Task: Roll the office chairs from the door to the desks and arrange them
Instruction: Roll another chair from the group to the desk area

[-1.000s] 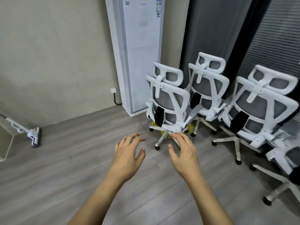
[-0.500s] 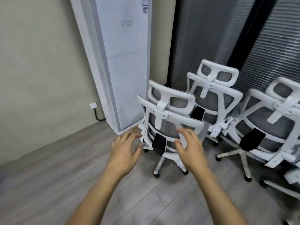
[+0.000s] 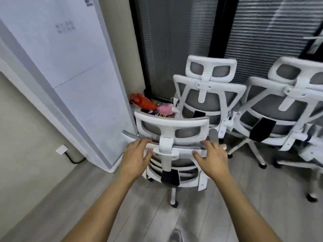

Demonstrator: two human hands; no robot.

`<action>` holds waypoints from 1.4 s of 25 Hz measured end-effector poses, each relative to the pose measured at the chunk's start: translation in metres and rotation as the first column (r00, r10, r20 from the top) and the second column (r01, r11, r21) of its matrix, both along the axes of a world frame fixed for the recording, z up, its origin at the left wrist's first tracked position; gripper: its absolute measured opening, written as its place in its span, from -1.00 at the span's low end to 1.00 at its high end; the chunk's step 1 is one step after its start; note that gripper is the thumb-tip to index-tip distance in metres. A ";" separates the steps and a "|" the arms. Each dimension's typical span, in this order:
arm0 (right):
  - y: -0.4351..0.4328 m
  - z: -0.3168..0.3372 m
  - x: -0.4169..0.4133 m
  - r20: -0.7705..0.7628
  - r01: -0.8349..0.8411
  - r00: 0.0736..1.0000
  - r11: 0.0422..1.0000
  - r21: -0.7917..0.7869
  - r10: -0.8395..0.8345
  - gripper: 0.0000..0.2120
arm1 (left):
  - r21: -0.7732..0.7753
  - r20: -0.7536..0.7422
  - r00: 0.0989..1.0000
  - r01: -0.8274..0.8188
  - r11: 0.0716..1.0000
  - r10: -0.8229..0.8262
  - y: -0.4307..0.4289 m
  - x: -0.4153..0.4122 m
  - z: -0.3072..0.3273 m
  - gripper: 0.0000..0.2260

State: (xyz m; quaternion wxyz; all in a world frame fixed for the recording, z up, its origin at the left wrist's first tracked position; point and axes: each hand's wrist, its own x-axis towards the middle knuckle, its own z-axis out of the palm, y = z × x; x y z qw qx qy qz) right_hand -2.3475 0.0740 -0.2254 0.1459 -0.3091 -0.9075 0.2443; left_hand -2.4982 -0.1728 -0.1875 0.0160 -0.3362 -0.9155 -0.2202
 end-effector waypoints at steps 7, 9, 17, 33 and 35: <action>-0.014 -0.024 -0.004 0.054 0.062 0.996 0.988 0.140 -0.070 -0.44 | -0.036 -0.045 0.985 0.167 0.985 -0.169 -0.014 -0.082 -0.061 -0.64; -0.030 -0.023 0.004 0.068 0.098 0.992 0.986 0.137 -0.108 -0.45 | -0.003 -0.068 0.971 0.229 0.973 -0.229 -0.017 -0.094 -0.069 -0.61; -0.163 -0.032 0.068 -0.002 0.460 0.885 0.873 0.162 -0.466 -0.50 | 0.019 -0.061 0.825 0.564 0.825 -0.562 -0.031 -0.102 -0.069 -0.55; -0.210 -0.046 0.416 -0.158 0.958 0.282 0.270 0.093 -0.946 -0.53 | 0.124 -0.005 0.221 0.968 0.218 -0.975 0.168 0.271 -0.084 -0.57; -0.197 -0.049 0.476 -0.177 0.974 0.224 0.212 0.082 -0.959 -0.53 | 0.135 -0.007 0.158 0.979 0.155 -0.987 0.202 0.339 -0.085 -0.58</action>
